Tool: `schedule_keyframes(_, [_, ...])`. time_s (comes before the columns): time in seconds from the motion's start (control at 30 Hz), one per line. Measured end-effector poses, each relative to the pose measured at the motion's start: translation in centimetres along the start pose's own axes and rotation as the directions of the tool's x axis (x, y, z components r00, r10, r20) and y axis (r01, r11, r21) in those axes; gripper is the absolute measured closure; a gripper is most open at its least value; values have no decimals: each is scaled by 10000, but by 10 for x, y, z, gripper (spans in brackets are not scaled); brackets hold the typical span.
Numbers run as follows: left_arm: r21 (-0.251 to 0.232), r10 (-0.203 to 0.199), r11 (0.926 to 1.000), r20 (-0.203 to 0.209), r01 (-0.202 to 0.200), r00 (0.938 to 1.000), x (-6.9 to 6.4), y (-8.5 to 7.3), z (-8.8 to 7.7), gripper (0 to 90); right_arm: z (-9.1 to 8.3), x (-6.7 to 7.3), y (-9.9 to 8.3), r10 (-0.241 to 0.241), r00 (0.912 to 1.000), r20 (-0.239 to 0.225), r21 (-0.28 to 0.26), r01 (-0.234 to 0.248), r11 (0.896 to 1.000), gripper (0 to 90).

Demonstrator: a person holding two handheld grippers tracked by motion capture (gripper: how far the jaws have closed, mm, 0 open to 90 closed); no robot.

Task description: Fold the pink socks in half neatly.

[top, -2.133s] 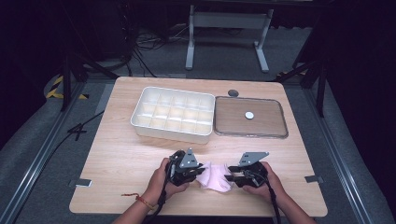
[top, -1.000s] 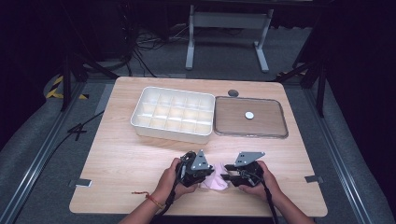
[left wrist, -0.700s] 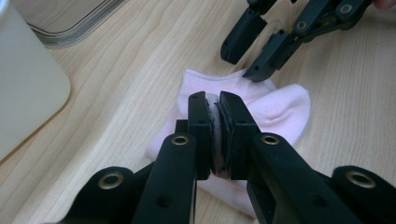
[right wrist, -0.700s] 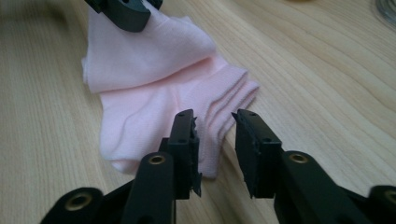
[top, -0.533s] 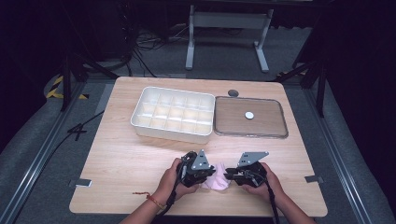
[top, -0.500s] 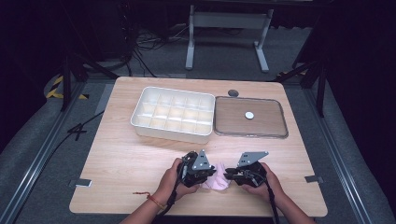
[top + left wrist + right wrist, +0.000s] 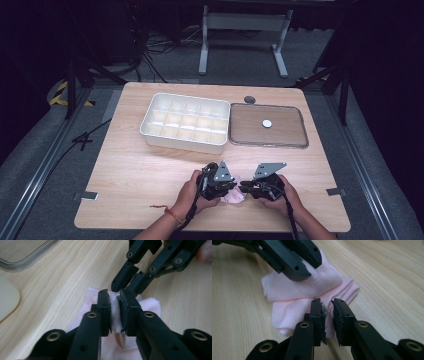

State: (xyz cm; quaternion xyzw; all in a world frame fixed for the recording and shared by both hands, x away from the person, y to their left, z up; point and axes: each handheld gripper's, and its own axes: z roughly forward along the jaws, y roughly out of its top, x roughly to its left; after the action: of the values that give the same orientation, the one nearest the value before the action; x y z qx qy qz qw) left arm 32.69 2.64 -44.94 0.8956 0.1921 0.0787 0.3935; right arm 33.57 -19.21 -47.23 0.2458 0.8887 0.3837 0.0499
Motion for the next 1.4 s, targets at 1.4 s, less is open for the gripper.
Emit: schedule_keyframes(1.4, [817, 682, 9940, 577, -728, 9960, -11, -36, -9, 759, -17, 30, 42, -1006, 9945, 305, -1689, 1043, 9801, 799])
